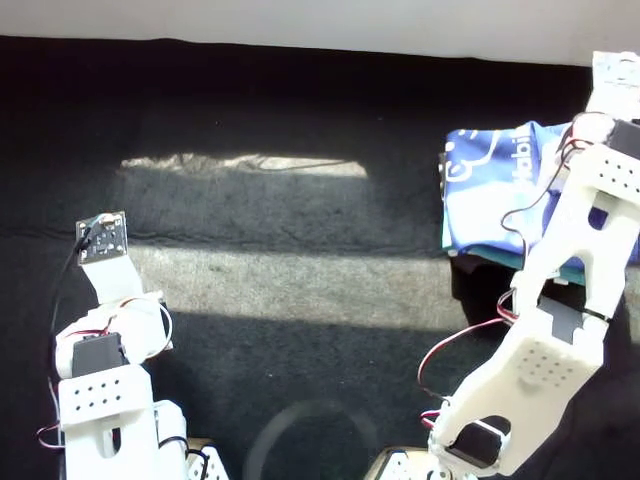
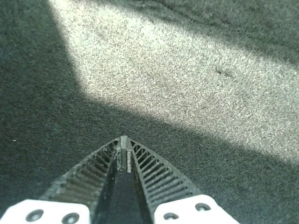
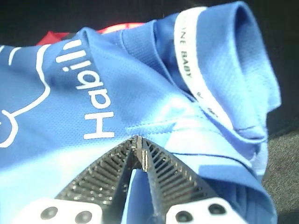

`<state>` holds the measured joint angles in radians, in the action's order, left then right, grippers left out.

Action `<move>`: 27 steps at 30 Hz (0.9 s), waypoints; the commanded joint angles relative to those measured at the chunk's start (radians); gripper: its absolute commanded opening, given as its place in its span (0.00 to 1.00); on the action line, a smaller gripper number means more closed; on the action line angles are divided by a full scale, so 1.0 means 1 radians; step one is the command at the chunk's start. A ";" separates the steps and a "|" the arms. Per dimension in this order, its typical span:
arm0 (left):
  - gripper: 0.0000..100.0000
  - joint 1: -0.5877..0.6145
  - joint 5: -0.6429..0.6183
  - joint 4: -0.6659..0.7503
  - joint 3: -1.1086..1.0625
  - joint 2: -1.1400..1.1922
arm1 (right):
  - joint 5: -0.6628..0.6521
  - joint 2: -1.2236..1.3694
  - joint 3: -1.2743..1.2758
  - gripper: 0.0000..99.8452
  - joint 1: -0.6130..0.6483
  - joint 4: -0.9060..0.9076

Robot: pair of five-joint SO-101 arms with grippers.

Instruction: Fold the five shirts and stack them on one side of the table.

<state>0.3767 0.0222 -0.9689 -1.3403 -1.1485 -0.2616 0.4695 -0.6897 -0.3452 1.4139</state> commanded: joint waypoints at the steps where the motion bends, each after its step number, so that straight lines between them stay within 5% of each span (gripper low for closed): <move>1: 0.01 0.008 0.005 0.008 0.005 -0.008 | -0.009 -0.004 -0.001 0.01 -0.033 -0.082; 13: 0.01 0.008 0.005 0.008 0.005 -0.008 | -0.009 0.053 0.001 0.01 -0.091 -0.496; 21: 0.01 0.008 0.005 0.008 0.005 -0.008 | 0.002 0.048 -0.056 0.01 -0.120 -0.526; 27: 0.01 0.008 0.005 0.008 0.005 -0.008 | 0.161 0.039 -0.219 0.01 -0.124 -0.527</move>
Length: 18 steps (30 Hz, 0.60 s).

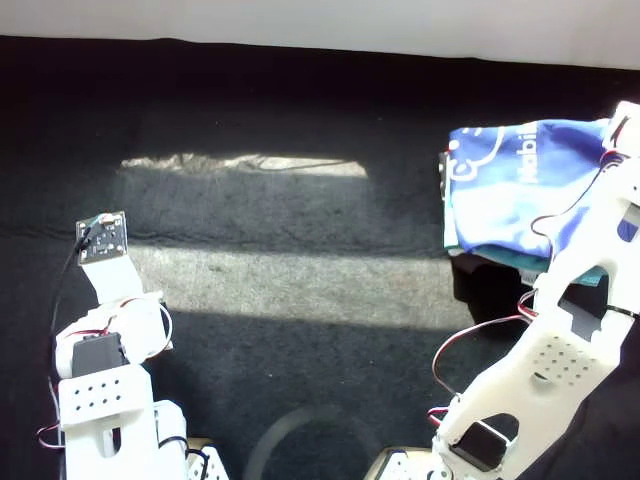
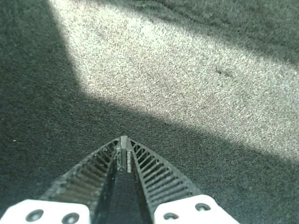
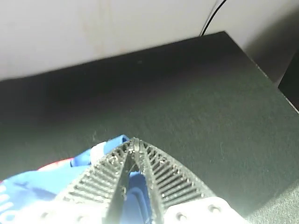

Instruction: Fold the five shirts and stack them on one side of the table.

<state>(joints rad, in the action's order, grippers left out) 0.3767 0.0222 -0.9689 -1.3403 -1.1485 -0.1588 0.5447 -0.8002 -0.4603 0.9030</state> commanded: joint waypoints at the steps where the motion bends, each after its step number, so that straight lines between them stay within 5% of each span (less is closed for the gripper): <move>1: 0.01 0.008 0.005 0.008 0.005 -0.008 | 0.075 -0.036 -0.127 0.01 -0.004 -0.016; 5: 0.01 0.008 0.005 0.006 0.005 -0.008 | 0.124 -0.050 -0.176 0.01 0.025 0.036; 11: 0.01 0.008 0.005 0.006 0.005 -0.008 | 0.121 -0.091 -0.289 0.01 0.081 0.375; 18: 0.01 0.008 0.005 0.006 0.005 -0.008 | -0.008 -0.033 -0.295 0.01 0.140 0.541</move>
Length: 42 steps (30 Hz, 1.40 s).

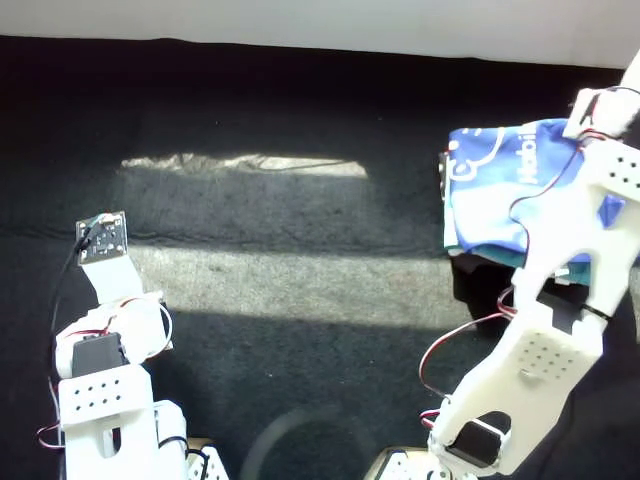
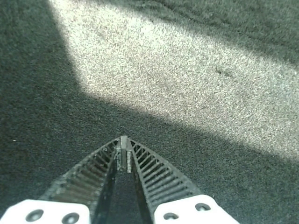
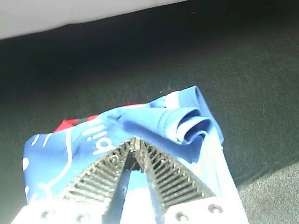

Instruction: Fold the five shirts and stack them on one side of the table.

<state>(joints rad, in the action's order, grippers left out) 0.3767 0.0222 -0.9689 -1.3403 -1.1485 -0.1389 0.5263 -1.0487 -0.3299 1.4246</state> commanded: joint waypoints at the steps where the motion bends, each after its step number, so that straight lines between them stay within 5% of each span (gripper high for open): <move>1: 0.01 0.008 0.005 0.006 0.005 -0.008 | -0.029 0.002 -0.047 0.01 -0.002 -0.005; 19: 0.01 0.008 0.005 0.008 0.005 -0.008 | -0.025 0.269 -0.047 0.01 -0.087 -0.489; 38: 0.01 0.010 0.005 0.008 0.007 -0.008 | -0.021 0.470 -0.081 0.01 -0.170 -0.390; 42: 0.01 0.010 0.005 0.008 0.007 -0.008 | 0.080 0.409 -0.226 0.01 -0.166 -0.384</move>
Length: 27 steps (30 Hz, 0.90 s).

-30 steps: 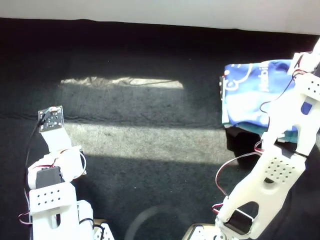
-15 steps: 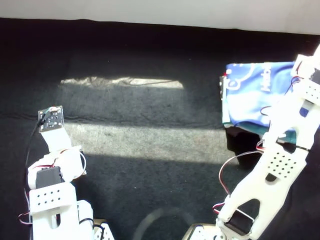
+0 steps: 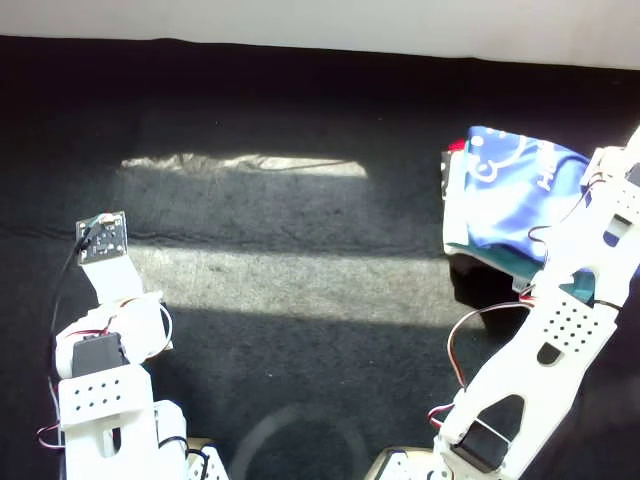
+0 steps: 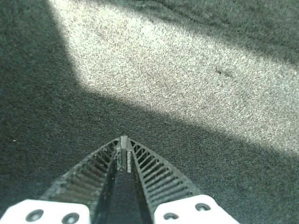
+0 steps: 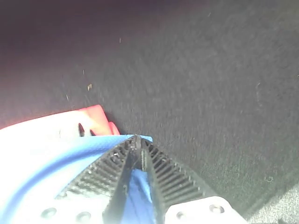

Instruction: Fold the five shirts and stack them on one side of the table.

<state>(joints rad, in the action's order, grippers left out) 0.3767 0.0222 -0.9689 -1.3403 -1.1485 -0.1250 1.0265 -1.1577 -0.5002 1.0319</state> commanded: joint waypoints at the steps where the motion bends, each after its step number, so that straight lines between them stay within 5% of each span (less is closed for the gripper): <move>1: 0.01 0.010 0.005 0.008 0.007 -0.008 | 0.089 -0.108 -0.160 0.01 0.002 0.027; 18: 0.01 0.010 0.005 0.006 0.007 -0.012 | 0.095 -0.275 -0.509 0.01 0.133 0.725; 27: 0.01 0.010 0.005 0.006 0.007 -0.012 | 0.021 -0.361 -0.371 0.01 0.196 0.736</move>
<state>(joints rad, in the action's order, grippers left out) 0.3767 0.0222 -0.9689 -1.3403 -1.1485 -0.0744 0.7841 -1.5934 -0.3314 1.7545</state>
